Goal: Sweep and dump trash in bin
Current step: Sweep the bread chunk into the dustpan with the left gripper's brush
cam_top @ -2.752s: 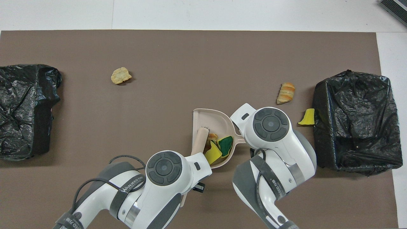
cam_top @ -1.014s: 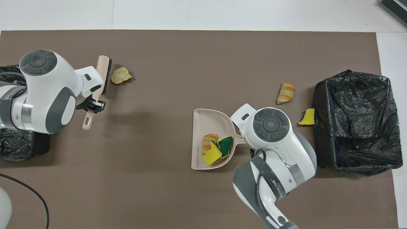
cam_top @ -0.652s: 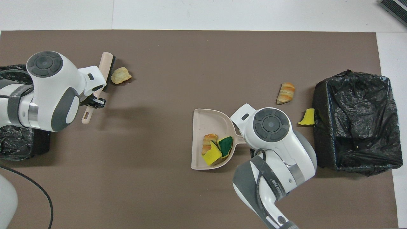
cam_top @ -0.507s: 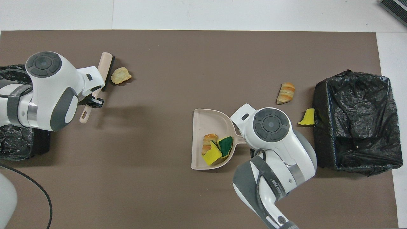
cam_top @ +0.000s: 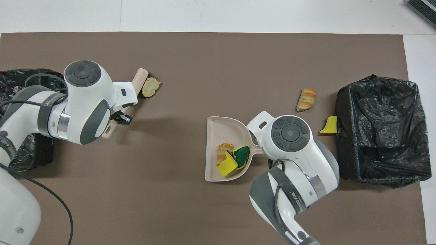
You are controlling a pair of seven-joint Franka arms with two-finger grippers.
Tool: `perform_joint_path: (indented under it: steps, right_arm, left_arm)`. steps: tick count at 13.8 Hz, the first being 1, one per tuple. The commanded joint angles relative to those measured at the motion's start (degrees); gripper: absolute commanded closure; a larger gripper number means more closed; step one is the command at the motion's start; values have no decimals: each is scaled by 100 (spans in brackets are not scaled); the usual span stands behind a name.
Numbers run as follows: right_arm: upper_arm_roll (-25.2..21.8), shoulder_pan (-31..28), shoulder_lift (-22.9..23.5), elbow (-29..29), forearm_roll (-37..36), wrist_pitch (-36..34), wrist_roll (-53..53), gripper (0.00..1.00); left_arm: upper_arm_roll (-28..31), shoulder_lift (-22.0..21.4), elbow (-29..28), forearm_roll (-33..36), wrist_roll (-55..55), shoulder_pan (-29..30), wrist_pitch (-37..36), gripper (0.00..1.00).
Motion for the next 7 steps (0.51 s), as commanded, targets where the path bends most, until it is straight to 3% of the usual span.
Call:
perform_joint_path:
  steps: [1, 4, 7]
  right_arm:
    - [21, -53, -173, -197, -95, 122, -70, 100]
    - [21, -53, -173, -197, -95, 122, -27, 100]
    - [21, -53, -173, -197, -95, 122, -26, 100]
  left_arm:
    - [13, -405, -563, -521, 201, -294, -173, 100]
    - [4, -608, -740, -1032, 218, -804, -533, 100]
    - [12, -898, -1056, -1471, 157, -1691, -587, 100]
